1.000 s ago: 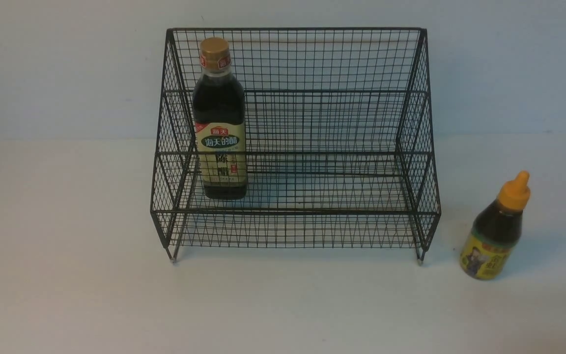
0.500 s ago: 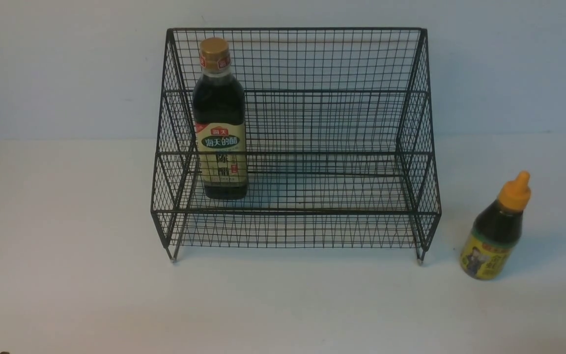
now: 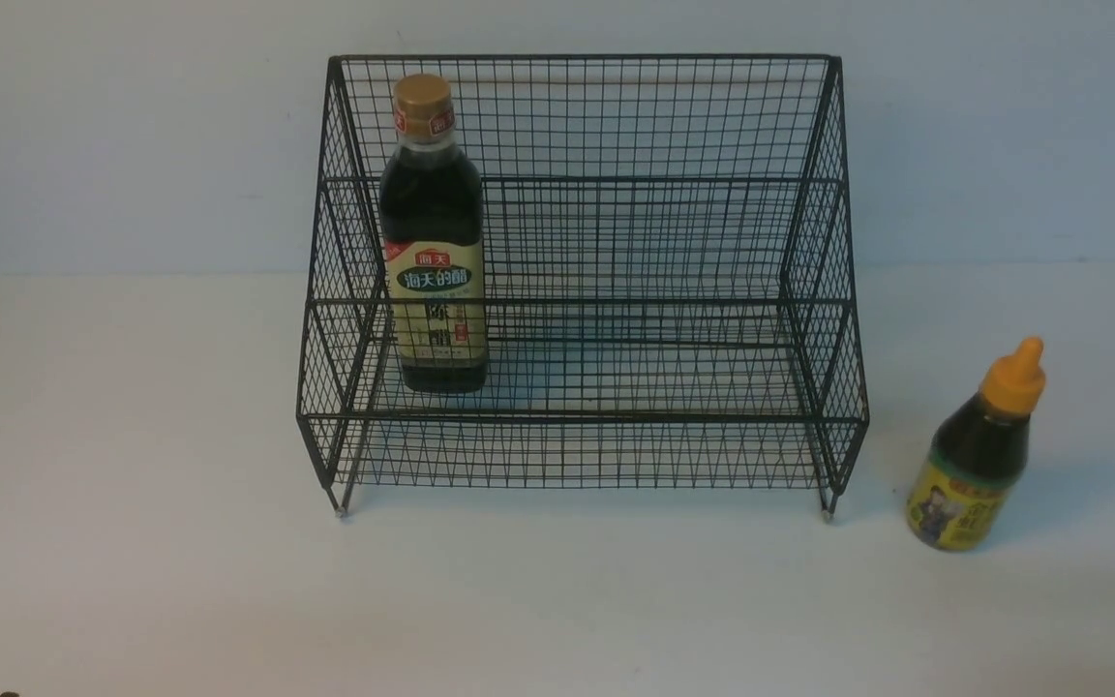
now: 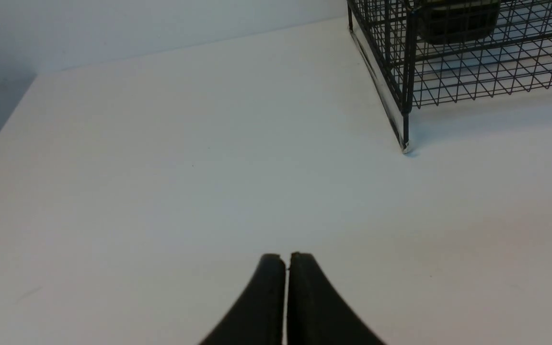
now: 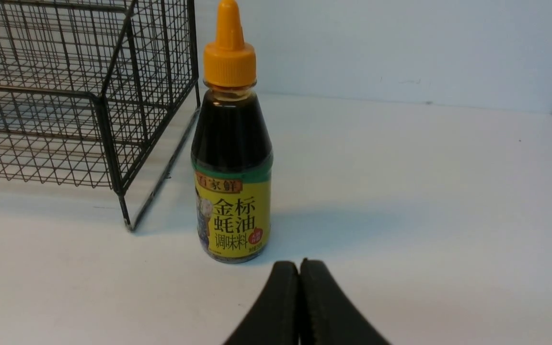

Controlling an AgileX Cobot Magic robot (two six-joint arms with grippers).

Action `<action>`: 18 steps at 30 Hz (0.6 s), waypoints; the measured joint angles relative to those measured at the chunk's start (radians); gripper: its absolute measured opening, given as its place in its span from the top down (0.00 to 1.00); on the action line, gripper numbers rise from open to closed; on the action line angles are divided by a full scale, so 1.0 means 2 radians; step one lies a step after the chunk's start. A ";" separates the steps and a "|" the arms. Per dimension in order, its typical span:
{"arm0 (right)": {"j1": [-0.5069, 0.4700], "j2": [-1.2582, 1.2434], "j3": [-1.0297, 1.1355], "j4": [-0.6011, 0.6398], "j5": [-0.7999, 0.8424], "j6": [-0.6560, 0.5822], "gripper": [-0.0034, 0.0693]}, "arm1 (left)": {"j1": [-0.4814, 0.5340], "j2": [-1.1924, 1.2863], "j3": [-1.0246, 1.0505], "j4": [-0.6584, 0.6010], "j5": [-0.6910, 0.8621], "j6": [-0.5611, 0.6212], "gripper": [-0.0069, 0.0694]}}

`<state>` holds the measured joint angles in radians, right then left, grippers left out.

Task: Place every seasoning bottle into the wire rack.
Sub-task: Use the right arm to grab the condiment bottle closest to it

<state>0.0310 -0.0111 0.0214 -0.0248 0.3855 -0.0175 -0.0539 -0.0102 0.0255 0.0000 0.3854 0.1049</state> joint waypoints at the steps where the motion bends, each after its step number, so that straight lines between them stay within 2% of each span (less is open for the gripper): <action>1: 0.000 0.000 0.000 0.000 0.000 0.000 0.97 | 0.000 0.000 0.000 0.000 0.000 0.000 0.92; 14: 0.000 0.000 0.000 0.003 0.000 0.000 0.97 | 0.000 0.000 0.000 0.000 0.000 0.000 0.92; 17: 0.000 0.000 0.001 0.019 -0.015 0.000 0.97 | 0.000 0.000 0.000 0.000 0.000 0.000 0.92; 18: 0.000 0.000 0.004 0.032 -0.047 0.000 0.97 | 0.000 0.000 0.000 0.000 0.000 0.000 0.92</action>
<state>0.0310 -0.0111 0.0290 0.0398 0.2921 -0.0175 -0.0539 -0.0102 0.0255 0.0000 0.3854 0.1049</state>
